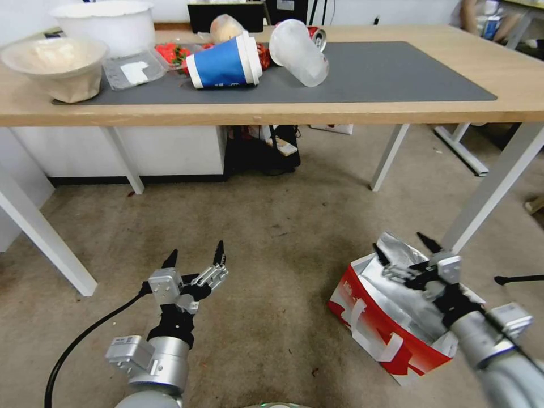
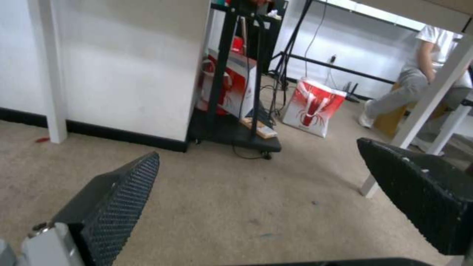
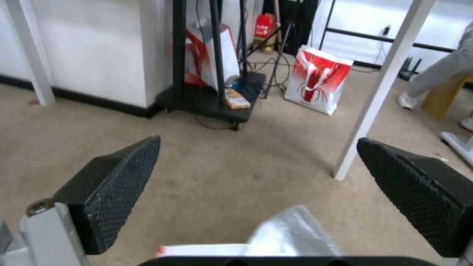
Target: Pick up the food delivery bag from the floor and place it on the table.
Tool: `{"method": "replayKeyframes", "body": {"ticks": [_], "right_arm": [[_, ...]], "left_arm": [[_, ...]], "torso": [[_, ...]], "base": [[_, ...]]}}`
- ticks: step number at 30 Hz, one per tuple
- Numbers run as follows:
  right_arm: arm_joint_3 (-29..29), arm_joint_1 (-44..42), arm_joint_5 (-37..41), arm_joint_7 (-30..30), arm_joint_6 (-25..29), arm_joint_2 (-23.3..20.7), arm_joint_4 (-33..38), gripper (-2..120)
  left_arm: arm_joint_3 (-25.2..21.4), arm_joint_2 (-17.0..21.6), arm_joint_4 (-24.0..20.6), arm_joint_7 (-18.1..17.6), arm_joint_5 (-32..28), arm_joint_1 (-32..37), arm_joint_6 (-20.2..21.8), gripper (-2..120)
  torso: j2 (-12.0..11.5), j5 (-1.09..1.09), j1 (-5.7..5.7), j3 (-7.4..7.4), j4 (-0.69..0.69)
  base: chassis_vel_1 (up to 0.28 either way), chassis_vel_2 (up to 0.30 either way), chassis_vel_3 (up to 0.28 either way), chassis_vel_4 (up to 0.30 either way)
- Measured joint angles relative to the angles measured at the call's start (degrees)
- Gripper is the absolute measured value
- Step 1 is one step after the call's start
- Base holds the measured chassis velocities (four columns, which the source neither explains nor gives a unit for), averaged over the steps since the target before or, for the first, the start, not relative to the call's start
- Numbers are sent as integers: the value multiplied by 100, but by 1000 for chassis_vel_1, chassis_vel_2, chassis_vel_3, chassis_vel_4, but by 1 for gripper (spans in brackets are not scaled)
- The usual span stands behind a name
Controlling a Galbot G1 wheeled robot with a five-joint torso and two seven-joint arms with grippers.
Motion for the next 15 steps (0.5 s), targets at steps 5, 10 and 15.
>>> {"method": "replayKeyframes", "body": {"ticks": [5, 10, 15], "right_arm": [[134, 458, 577, -609, 341, -934, -967, 100], [-295, 1347, 816, -1221, 635, -1851, -2211, 100], [-749, 1823, 537, -1372, 707, -2215, -3017, 100]], "left_arm": [[37, 66, 67, -16, -49, -54, -1, 100], [-12, 20, 68, -75, -76, -57, -2, 100], [-28, -29, 99, -162, -84, -77, -20, 100]], "torso": [[7, -1, 2, 0, 0], [14, -1, 4, 0, 1], [18, -2, 4, 0, -1]], "base": [[0, 0, 0, 0], [0, 0, 0, 0], [0, 0, 0, 0]]}}
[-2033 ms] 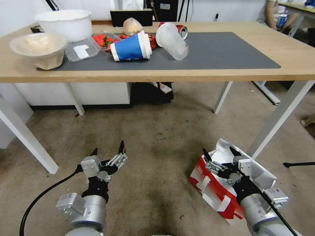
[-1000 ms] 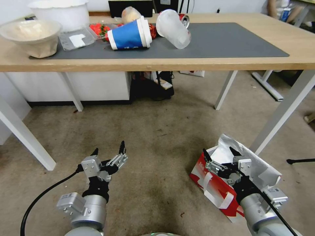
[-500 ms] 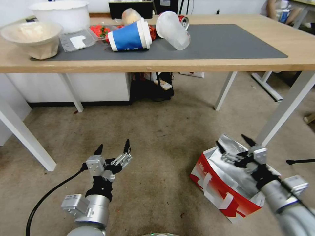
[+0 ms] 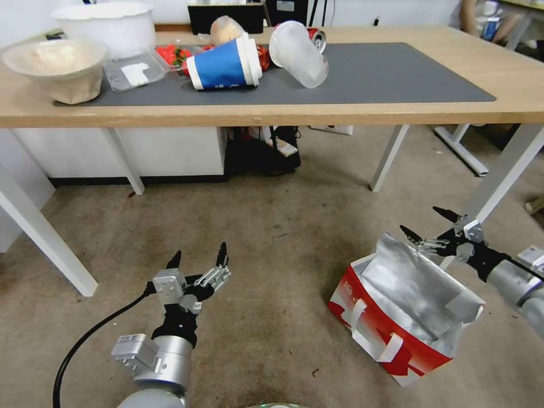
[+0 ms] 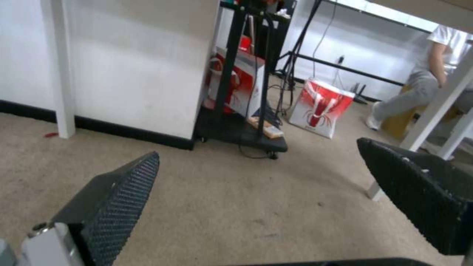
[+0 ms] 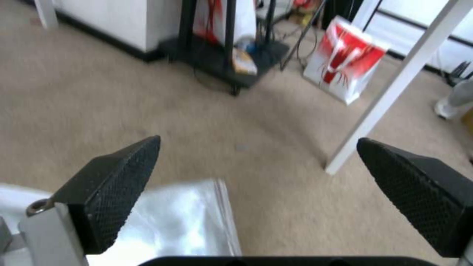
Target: Pick up the food delivery bag from the floor and place it on the table.
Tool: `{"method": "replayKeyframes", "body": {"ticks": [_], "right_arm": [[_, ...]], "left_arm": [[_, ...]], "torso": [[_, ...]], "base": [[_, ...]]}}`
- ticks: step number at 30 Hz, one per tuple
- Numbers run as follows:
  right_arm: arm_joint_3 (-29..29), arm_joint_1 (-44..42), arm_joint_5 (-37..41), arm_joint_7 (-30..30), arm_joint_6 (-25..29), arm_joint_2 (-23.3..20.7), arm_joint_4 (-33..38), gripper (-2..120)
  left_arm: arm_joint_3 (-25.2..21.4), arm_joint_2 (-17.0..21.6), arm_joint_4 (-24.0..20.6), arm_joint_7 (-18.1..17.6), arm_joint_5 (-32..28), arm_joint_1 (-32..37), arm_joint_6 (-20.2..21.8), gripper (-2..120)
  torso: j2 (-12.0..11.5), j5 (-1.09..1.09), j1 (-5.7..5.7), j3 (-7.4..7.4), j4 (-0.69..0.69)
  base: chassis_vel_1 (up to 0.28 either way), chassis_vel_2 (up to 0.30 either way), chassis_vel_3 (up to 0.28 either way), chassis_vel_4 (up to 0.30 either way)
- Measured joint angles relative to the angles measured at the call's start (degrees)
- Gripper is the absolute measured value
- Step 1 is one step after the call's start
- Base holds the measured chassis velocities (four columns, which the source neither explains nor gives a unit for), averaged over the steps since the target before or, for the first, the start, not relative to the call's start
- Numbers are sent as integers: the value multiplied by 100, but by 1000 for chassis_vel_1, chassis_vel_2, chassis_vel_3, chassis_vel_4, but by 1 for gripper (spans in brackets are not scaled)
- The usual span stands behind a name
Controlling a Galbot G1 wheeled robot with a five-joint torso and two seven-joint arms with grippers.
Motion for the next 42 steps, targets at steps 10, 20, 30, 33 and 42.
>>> {"method": "replayKeyframes", "body": {"ticks": [10, 20, 30, 33, 42], "right_arm": [[-1437, 1393, -504, -495, 165, -282, -1145, 100], [-2316, 2111, -783, -776, -132, -196, -1698, 100], [-2700, 2440, -980, -986, -136, -62, -2208, 100], [-2758, 2531, -1001, -1213, -117, -31, -2394, 96], [-2905, 2713, -807, -1479, 56, 22, -2678, 70]], "left_arm": [[-61, -56, 67, -79, -37, -15, -20, 100], [-116, -78, 115, -125, -48, -11, -119, 100], [-118, -91, 180, -132, -91, -27, -135, 100], [-119, -99, 226, -132, -91, -43, -167, 100], [-103, -114, 299, -148, -125, -61, -230, 100]], "torso": [[4, 0, 1, 0, 3], [6, -1, 1, 0, 1], [7, -1, 1, 0, 1], [8, -1, 1, 0, 1], [9, -1, 1, 0, 2]], "base": [[0, 0, 0, 0], [0, 0, 0, 0], [0, 0, 0, 0], [0, 0, 0, 0], [0, 0, 0, 0]]}}
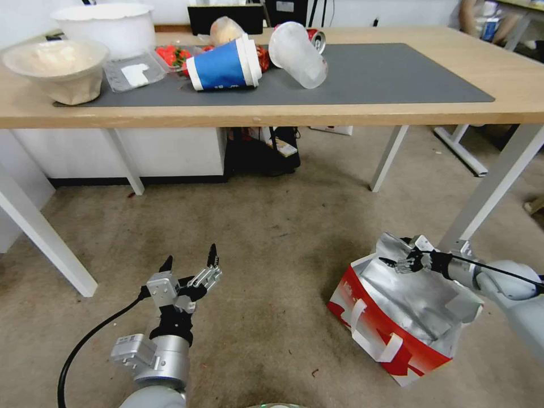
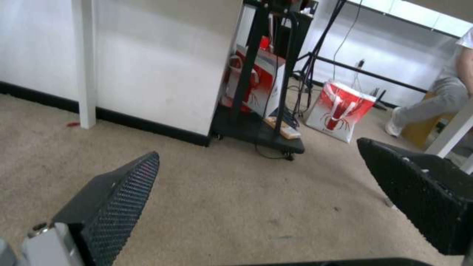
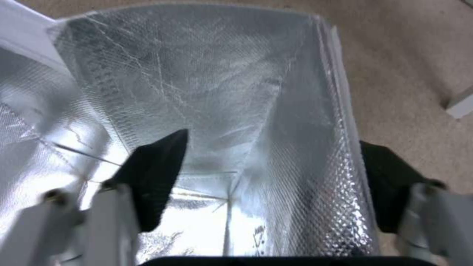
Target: Pick up the food delivery bag from the floor and place it on the table.
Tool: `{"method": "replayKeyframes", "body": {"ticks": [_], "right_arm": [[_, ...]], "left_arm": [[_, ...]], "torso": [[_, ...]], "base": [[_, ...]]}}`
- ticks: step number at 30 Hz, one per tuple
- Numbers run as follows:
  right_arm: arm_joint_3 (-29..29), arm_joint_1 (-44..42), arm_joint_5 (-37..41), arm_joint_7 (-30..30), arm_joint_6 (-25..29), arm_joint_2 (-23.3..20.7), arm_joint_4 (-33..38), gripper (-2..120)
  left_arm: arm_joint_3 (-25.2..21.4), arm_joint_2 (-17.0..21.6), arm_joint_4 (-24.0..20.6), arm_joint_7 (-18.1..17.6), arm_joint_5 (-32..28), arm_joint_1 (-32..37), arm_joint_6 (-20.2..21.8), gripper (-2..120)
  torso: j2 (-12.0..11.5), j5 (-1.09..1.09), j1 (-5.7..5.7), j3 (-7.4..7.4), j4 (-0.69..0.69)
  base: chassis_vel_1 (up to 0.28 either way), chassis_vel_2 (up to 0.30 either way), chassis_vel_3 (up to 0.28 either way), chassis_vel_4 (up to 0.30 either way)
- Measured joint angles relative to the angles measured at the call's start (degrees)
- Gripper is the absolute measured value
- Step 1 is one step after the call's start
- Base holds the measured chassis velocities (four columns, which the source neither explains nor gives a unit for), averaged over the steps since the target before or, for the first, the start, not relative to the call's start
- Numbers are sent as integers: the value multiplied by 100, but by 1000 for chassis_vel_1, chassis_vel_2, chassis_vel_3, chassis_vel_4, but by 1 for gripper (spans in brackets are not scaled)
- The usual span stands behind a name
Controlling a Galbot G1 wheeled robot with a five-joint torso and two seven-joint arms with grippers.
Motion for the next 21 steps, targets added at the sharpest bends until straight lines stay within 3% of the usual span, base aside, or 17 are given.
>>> {"method": "replayKeyframes", "body": {"ticks": [3, 5, 6, 16, 19, 21], "right_arm": [[-18, 29, -5, -6, 4, 11, -32, 64], [-45, 61, -10, -3, 12, 26, -69, 50], [-45, 61, -10, -3, 12, 26, -69, 50], [-2, 0, -21, -37, 159, 89, -33, 9], [36, -27, 71, -102, 238, 84, 6, 0], [69, -55, 159, -148, 279, 70, 52, 0]], "left_arm": [[1, 3, 31, -6, -3, 1, -12, 100], [-5, 6, 38, -10, -8, 3, -19, 100], [-5, 6, 38, -10, -8, 3, -19, 100], [-14, 17, 41, -18, -8, 6, -24, 100], [-23, 28, 39, -19, -8, 7, -26, 100], [-28, 30, 36, -21, -8, 8, -30, 100]], "torso": [[0, -1, 0, 0, 0], [0, 0, 0, 0, 0], [0, 0, 0, 0, 0], [1, 0, 0, 0, -1], [1, 0, 0, 0, 0], [1, 0, 0, 0, 1]], "base": [[0, 0, 0, 0], [0, 0, 0, 0], [0, 0, 0, 0], [0, 0, 0, 0], [0, 0, 0, 0], [0, 0, 0, 0]]}}
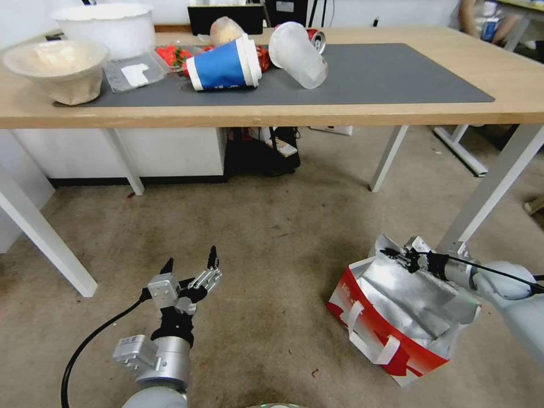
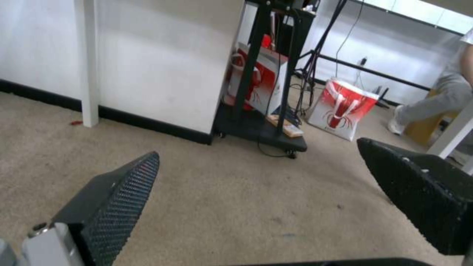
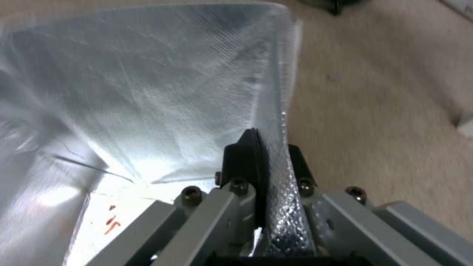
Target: Pick up the food delivery bag from the floor and place it on the table.
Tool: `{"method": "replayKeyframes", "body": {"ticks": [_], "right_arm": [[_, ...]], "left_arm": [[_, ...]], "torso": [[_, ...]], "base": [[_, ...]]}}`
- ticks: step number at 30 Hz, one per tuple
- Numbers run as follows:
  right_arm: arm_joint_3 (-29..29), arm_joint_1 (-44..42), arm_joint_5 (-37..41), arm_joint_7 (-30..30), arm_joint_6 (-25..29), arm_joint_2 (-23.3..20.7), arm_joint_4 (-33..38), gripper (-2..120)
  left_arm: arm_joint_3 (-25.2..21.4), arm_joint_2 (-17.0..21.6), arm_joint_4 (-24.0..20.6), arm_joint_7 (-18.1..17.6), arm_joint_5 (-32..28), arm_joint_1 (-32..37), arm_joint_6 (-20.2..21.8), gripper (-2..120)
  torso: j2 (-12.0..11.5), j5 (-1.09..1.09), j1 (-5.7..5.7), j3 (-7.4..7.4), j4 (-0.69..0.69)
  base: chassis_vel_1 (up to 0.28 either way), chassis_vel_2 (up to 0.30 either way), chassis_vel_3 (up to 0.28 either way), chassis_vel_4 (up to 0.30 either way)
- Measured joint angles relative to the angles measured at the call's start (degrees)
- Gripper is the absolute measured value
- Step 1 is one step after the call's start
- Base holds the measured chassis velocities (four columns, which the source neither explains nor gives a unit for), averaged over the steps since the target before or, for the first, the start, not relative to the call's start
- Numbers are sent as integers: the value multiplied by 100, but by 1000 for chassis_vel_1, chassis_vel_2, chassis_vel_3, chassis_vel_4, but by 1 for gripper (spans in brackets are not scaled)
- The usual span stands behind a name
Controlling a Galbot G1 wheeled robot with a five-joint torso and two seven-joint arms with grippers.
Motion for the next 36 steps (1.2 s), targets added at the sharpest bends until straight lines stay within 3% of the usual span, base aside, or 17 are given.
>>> {"method": "replayKeyframes", "body": {"ticks": [5, 15, 20, 24, 36], "right_arm": [[170, -217, 562, -271, 39, -135, 361, 0], [967, -683, 1615, -1779, 39, -334, 1158, 0], [1118, -796, 2043, -1962, -145, -347, 1429, 0], [1347, -996, 2742, -2206, -599, -353, 1878, 0], [1558, -1531, 3794, -2347, -1186, -137, 2552, 0]], "left_arm": [[-4, 0, -11, -37, -1, 0, -5, 100], [-35, -29, -79, -321, -67, -23, -23, 100], [-79, -23, -126, -325, -107, -21, 10, 100], [-154, -28, -259, -305, -181, -7, 141, 100], [-217, -68, -372, -351, -207, 10, 222, 100]], "torso": [[0, 0, 0, 0, -1], [0, -1, 0, 0, -1], [1, -1, 0, 0, -1], [1, -1, 0, 0, 0], [1, 0, 0, 0, -1]], "base": [[0, 0, 0, 0], [0, 0, 0, 0], [0, 0, 0, 0], [0, 0, 0, 0], [0, 0, 0, 0]]}}
